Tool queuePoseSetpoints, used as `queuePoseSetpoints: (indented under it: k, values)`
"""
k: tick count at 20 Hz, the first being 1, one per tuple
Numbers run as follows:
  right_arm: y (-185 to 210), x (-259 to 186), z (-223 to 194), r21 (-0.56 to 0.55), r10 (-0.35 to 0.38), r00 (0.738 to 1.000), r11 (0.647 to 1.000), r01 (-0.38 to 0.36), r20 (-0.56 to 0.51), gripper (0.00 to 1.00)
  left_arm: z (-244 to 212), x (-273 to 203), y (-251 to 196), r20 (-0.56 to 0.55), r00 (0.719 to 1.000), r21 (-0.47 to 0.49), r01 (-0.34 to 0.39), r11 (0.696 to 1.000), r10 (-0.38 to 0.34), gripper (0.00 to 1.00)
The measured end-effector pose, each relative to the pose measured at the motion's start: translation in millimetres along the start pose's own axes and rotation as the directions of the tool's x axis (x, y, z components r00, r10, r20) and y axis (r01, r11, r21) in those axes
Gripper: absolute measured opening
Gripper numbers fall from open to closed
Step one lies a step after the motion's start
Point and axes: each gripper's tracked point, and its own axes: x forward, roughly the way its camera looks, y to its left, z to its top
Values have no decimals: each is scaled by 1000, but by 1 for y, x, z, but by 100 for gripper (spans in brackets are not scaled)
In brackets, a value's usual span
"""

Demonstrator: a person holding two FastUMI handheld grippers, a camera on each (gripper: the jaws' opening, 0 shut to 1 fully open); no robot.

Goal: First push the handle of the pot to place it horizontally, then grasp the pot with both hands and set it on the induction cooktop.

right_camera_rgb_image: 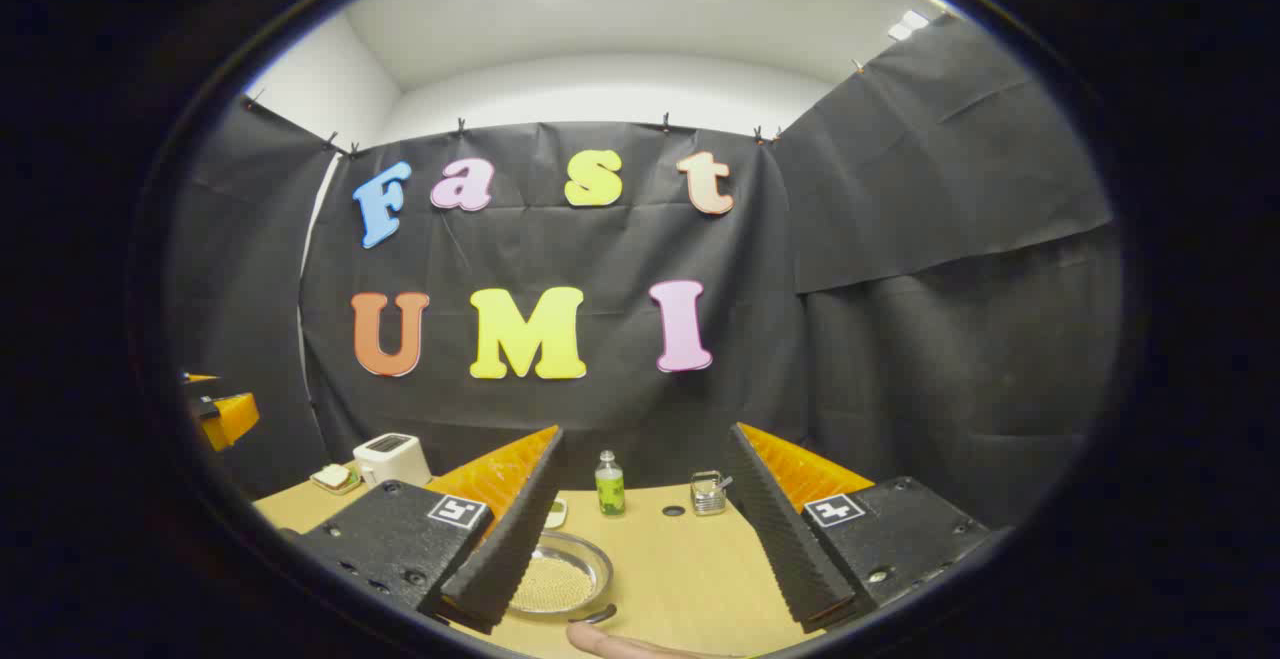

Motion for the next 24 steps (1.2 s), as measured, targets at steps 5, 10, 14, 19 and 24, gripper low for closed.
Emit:
queuePoseSetpoints:
  k: [5,10,14,19,24]
  values:
    - [-1,3,-4,0,4,1000,1000,-4,-10,97,1,0,1,7,1000,-14,10,1000,-10,97]
    - [1,6,-8,1,15,1000,1000,-15,-19,96,-1,-2,-2,6,1000,-5,18,1000,-18,97]
    - [7,10,-19,0,31,999,1000,-31,-34,97,-5,-4,-3,7,1000,-2,24,1000,-24,97]
    - [34,24,-48,23,128,988,992,-127,-89,95,-11,-7,-7,2,1000,12,31,999,-31,97]
    - [71,34,-92,60,239,950,971,-231,-200,80,-23,-10,-6,-17,999,25,30,999,-29,97]
